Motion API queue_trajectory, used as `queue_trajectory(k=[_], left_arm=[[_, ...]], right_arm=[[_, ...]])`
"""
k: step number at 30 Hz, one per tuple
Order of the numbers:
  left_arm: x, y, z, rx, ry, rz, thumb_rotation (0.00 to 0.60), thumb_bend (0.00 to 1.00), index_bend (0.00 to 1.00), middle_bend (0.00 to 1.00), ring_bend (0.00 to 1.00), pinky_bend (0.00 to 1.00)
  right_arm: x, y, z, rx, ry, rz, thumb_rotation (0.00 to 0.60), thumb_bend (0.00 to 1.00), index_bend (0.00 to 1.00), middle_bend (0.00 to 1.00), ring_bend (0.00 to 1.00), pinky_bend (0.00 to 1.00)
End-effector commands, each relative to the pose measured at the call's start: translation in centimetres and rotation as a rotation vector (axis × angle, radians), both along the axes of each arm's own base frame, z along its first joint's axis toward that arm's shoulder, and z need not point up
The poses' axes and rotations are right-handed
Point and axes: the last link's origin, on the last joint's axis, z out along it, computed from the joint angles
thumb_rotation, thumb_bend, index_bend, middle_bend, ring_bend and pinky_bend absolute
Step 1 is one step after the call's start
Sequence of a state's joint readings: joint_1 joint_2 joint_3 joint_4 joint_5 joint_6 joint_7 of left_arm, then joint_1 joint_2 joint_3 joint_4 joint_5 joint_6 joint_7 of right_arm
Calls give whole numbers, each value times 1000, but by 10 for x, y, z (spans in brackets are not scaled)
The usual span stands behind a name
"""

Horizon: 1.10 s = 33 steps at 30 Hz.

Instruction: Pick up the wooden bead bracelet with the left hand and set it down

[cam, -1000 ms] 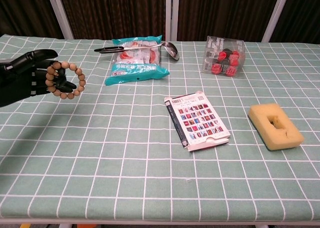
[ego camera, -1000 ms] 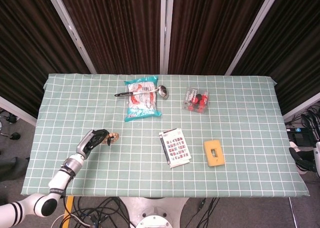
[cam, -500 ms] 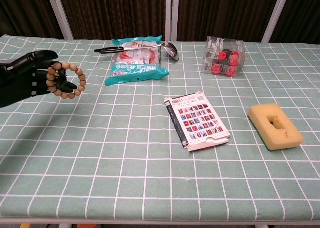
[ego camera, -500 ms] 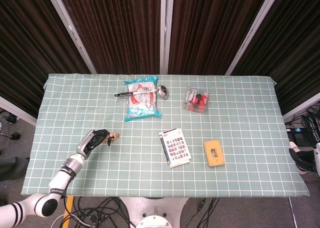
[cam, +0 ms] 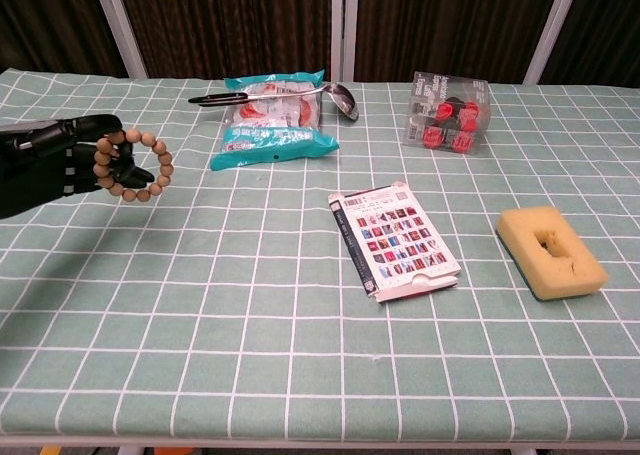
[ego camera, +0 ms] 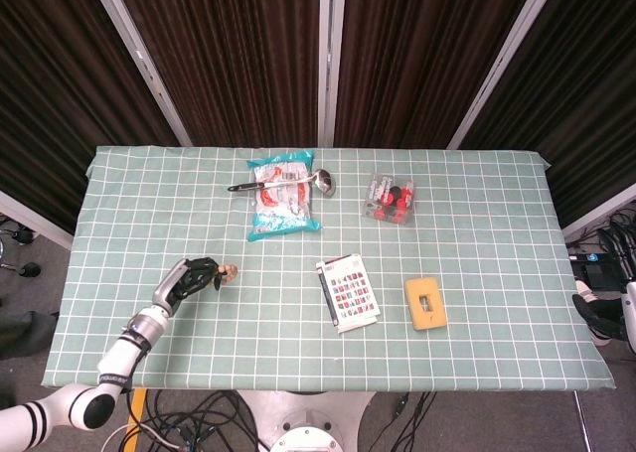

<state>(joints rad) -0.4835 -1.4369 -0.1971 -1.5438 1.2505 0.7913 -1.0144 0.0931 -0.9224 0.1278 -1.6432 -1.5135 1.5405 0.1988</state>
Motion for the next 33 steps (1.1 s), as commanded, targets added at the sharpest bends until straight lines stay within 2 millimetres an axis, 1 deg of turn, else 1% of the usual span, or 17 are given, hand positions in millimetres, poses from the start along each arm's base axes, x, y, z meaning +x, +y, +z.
queue_trajectory(k=[1,4,7,11,20,25,29,33], left_arm=[[0,1,0,0,1,1,379,448,570,637,322,145],[0,1,0,-2,-1,5,389,448,570,638,322,146],[-1,1,-1,-4,0,7,429,451,571,642,322,146],[0,0,0,-3,0,6,437,468,571,643,322,146],[1,0,0,-3,-3,10,449,570,569,639,322,147],[1,0,0,-3,-5,9,448,659,561,630,323,147],[1,-1,0,-4,-1,4,445,712,548,621,322,147],[1,-1,-1,-5,0,6,460,755,543,618,323,147]], right_arm=[[0,0,0,0,0,-1,600,157,0,19,0,0],[0,0,0,2,-1,-3,600,156,0,19,0,0],[0,0,0,0,-1,-3,600,156,0,20,0,0],[-1,1,0,-4,-2,-1,600,157,0,20,0,0],[-2,3,1,-7,-7,-2,600,156,0,23,0,0],[-3,3,1,-8,-12,-4,600,157,0,24,0,0],[-3,2,1,-9,-12,-2,600,157,0,24,0,0],[-4,2,1,-7,-13,-2,600,157,0,25,0,0]])
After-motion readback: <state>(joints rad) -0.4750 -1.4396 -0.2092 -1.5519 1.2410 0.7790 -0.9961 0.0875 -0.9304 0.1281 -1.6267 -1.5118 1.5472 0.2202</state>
